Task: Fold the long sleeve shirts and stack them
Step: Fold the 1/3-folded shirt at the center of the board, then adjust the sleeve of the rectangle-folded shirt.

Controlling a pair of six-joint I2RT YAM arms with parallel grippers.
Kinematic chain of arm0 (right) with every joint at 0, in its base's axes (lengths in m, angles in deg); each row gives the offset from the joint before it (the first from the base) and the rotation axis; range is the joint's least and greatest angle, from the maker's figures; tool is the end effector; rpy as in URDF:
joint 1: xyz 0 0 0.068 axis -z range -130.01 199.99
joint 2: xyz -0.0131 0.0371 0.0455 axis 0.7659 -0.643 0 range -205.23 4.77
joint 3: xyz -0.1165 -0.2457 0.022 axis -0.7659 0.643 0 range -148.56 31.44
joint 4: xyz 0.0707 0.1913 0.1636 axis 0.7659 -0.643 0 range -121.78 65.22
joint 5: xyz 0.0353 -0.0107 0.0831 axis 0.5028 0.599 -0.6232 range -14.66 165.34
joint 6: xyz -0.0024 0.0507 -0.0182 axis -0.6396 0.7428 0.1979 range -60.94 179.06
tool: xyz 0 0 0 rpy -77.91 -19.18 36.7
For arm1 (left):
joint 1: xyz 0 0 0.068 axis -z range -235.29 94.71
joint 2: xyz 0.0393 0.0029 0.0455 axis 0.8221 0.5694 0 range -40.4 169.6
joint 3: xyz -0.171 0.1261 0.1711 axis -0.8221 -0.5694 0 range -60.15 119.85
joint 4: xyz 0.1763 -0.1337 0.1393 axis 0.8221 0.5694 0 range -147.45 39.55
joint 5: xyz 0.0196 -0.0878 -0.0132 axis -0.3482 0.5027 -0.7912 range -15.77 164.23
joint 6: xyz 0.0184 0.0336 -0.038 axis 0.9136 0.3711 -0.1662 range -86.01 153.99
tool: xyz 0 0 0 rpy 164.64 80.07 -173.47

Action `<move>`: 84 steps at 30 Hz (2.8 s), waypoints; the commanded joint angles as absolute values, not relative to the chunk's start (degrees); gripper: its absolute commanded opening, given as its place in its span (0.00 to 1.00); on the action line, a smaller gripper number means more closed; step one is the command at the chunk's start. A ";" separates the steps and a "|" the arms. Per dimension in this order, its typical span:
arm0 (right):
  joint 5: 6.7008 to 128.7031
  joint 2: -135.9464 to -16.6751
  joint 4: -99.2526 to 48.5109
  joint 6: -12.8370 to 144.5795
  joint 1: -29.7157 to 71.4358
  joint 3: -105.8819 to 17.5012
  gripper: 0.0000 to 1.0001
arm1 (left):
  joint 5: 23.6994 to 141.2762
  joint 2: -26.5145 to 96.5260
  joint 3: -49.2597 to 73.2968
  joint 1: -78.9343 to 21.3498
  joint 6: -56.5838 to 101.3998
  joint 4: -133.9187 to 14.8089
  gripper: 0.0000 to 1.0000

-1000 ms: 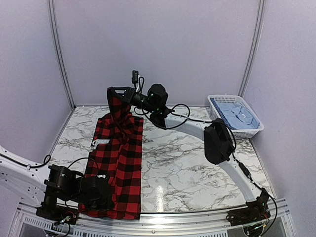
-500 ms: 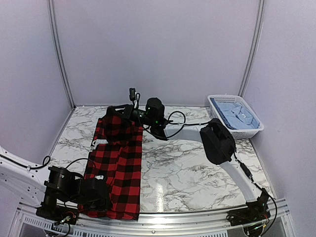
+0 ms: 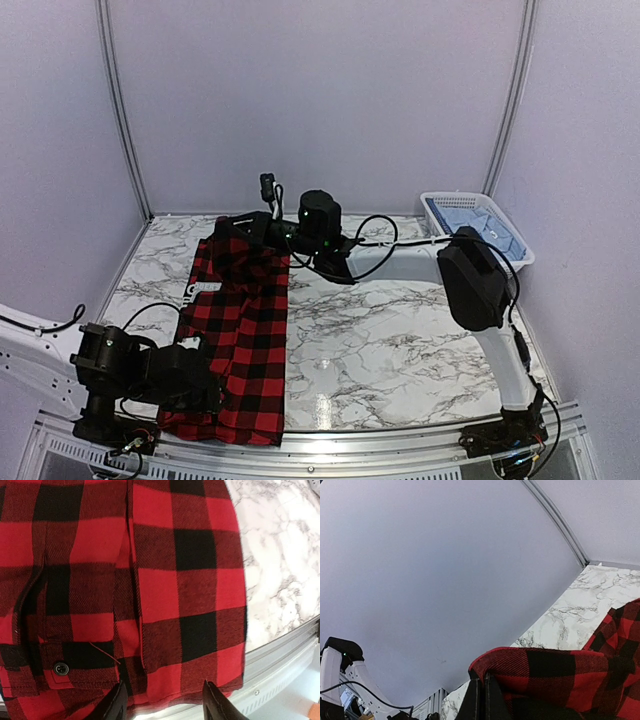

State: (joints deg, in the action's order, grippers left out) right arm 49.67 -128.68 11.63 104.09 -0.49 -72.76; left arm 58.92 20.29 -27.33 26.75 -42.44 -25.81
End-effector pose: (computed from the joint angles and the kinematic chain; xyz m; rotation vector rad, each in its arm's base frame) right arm 0.3380 0.4341 0.2510 -0.5026 1.6229 1.6324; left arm 0.0358 -0.1872 0.1889 0.0336 2.7113 -0.6574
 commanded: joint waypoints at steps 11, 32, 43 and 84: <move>56.16 -119.89 6.01 96.05 -4.35 -54.45 0.00 | 59.57 17.70 -15.04 -4.02 -19.61 -21.48 0.53; 70.07 -100.83 -14.45 81.49 -7.32 -34.47 0.56 | 90.04 46.27 -2.32 -26.92 -2.99 -42.41 0.58; 69.38 -98.73 -15.66 82.76 0.65 -31.14 0.57 | 69.80 58.70 12.46 -14.93 1.83 -30.23 0.61; 67.87 -93.53 -13.88 84.22 5.60 -23.23 0.57 | 47.37 78.40 32.12 -7.36 4.22 -18.22 0.00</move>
